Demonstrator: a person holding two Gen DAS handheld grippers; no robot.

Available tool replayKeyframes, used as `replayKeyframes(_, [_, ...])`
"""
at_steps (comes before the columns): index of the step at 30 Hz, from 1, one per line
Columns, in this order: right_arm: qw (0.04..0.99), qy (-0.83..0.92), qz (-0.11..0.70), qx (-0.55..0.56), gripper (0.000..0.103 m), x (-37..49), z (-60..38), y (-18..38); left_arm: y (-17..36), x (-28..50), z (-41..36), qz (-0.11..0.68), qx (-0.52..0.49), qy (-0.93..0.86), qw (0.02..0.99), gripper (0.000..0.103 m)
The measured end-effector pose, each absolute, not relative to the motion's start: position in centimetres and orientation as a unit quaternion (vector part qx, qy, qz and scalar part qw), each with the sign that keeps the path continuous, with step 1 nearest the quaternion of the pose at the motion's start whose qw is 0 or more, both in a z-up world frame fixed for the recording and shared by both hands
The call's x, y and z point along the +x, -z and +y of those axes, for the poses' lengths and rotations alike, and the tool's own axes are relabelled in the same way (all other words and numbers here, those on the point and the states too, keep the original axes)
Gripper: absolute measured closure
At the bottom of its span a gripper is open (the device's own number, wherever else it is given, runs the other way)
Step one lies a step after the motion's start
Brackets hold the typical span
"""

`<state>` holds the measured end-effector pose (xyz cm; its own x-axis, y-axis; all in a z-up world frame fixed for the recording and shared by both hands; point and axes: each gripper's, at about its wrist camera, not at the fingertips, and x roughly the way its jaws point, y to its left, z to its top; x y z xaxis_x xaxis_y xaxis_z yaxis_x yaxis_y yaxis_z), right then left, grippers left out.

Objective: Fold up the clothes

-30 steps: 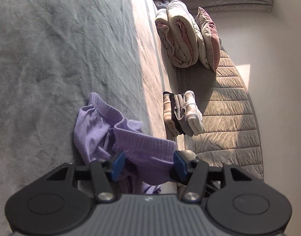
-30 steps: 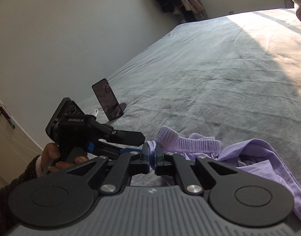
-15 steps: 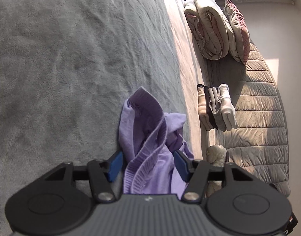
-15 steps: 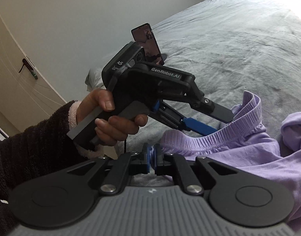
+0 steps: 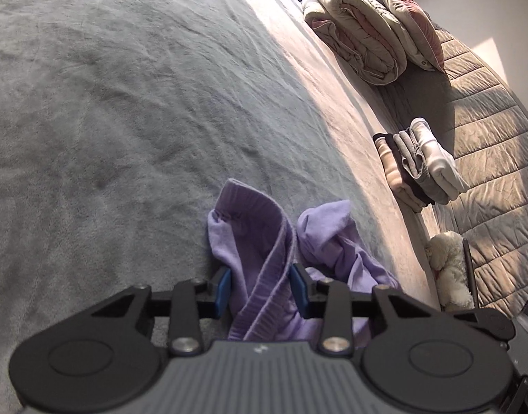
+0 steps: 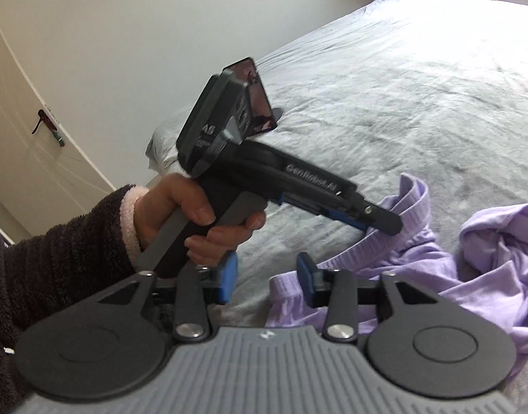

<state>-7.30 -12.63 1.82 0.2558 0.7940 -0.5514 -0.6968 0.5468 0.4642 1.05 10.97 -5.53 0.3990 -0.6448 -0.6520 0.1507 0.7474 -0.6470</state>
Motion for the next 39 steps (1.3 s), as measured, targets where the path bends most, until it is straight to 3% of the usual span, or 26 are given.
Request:
replayKeyframes(6, [0.856, -0.358, 0.366, 0.073, 0.053, -4.2, -16.2, -1.7, 5.0, 0.8, 11.8, 0.468, -0.269, 0.246, 0.805, 0.067])
replayKeyframes(13, [0.872, -0.268, 0.405, 0.058, 0.053, -1.4, -17.0, 1.7, 4.8, 1.7, 10.8, 0.460, -0.285, 0.250, 0.803, 0.067])
replayKeyframes(20, [0.876, -0.249, 0.414, 0.001, 0.053, -0.3, -15.3, 4.0, 4.9, 2.5, 7.8, 0.476, -0.210, 0.212, 0.827, 0.067])
replayKeyframes(22, [0.878, -0.242, 0.413, -0.019, 0.064, -0.1, -14.5, 4.7, 4.9, 2.4, 7.2, 0.472, -0.182, 0.200, 0.839, 0.071])
replayKeyframes(23, [0.879, -0.238, 0.412, -0.029, 0.086, 0.0, -14.2, 5.0, 4.7, 2.3, 7.0, 0.467, -0.171, 0.198, 0.845, 0.083])
replayKeyframes(24, [0.881, -0.235, 0.409, -0.025, 0.087, 0.2, -14.3, 5.0, 4.6, 2.1, 6.9, 0.461, -0.160, 0.198, 0.850, 0.094])
replayKeyframes(25, [0.886, -0.226, 0.403, -0.017, 0.088, 0.2, -14.6, 4.8, 4.3, 1.9, 7.1, 0.453, -0.157, 0.199, 0.855, 0.098])
replayKeyframes(39, [0.959, -0.057, 0.272, 0.053, 0.088, -2.7, -25.2, -2.0, 0.2, -0.5, 14.3, 0.361, -0.242, 0.209, 0.876, 0.099])
